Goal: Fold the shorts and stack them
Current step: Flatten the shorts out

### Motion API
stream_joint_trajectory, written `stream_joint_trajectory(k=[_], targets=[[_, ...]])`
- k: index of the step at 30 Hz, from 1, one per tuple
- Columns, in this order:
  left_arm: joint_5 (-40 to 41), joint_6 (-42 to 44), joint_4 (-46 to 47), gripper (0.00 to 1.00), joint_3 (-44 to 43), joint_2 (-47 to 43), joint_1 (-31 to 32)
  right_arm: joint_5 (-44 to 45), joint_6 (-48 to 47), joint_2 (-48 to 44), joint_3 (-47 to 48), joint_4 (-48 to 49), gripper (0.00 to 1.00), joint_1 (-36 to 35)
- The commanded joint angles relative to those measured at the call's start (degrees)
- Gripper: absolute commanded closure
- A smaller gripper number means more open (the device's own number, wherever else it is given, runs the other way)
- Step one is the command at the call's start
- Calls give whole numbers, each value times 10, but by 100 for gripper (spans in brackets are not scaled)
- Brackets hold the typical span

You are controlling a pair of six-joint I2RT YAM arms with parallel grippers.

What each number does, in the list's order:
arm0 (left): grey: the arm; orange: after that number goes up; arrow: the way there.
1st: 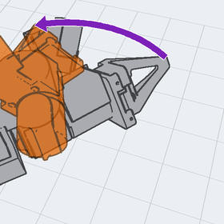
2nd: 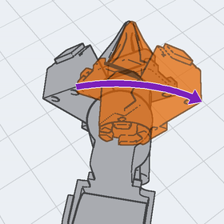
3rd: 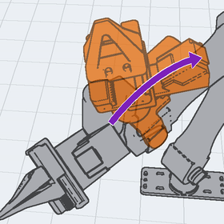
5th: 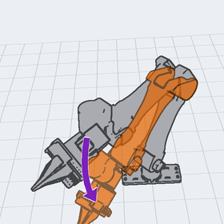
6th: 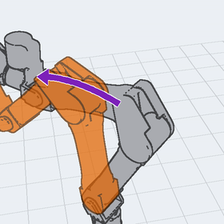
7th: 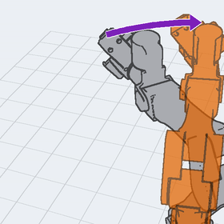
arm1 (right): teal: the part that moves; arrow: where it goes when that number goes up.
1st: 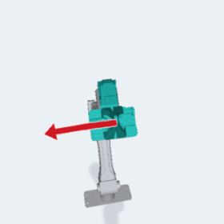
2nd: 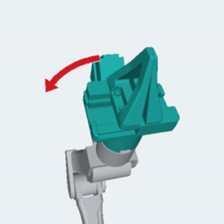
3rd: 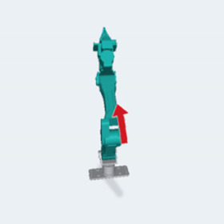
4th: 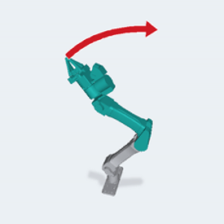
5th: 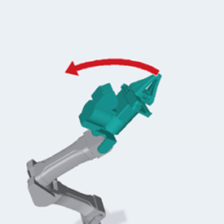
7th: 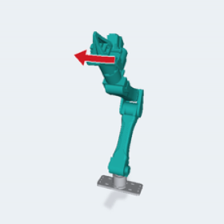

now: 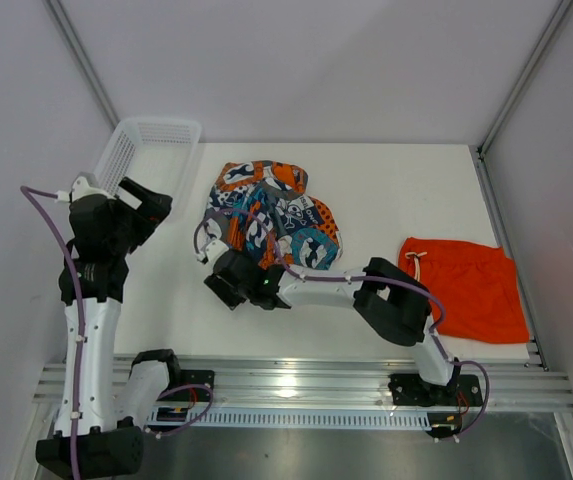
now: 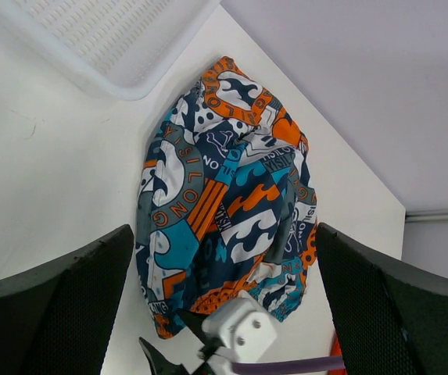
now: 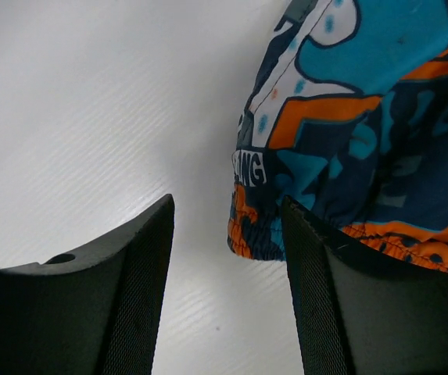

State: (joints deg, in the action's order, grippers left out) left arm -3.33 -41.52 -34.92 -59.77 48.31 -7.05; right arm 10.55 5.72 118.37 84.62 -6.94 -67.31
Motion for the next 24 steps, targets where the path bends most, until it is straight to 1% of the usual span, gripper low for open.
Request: stream_joint_trajectory(k=[1,5,6,7,8,9,11,12,13,14,15,16,17,18,19,20,21,23,24], targets=[[-21,8,2,1,-1,-6,-13,66,-33,41,31,-35,41,-13],[-25,11,4,1,2,-7,-17,98,-34,64,39,-48,41,-13],[-26,11,6,1,3,-7,-18,105,-35,69,41,-52,43,-14],[-27,11,6,1,6,-7,-18,114,-35,73,43,-60,47,-13],[-27,10,8,1,8,-7,-19,126,-33,75,42,-62,52,-12],[-30,9,12,1,11,-7,-18,132,-33,72,39,-63,63,-12],[-36,7,17,1,20,-5,-18,141,-26,59,13,-60,75,-12],[-39,6,24,1,23,-3,-18,145,-21,35,-1,-55,84,-12],[-47,6,29,1,37,-2,-19,143,-12,18,-19,-41,88,-11],[-53,5,36,1,40,-1,-18,140,-7,0,-58,-35,93,-9],[-60,5,45,1,45,4,-18,139,-2,-47,-80,-19,100,-9],[-72,5,50,1,59,6,-17,129,4,-72,-106,-10,100,-10],[-76,4,56,1,62,7,-14,126,6,-101,-157,-1,100,-12],[-77,1,65,1,69,8,-11,121,10,-156,-181,9,100,-12],[-77,-1,69,1,79,11,-6,105,13,-184,-204,10,100,-13],[-75,-1,75,1,90,12,5,94,18,-211,-249,11,100,-15],[-72,-7,86,1,102,13,12,85,19,-264,-271,10,100,-16],[-59,-14,99,1,118,22,43,66,31,-314,-308,-2,100,-23],[-54,-21,113,1,128,27,55,61,36,-337,-345,-18,100,-26]])
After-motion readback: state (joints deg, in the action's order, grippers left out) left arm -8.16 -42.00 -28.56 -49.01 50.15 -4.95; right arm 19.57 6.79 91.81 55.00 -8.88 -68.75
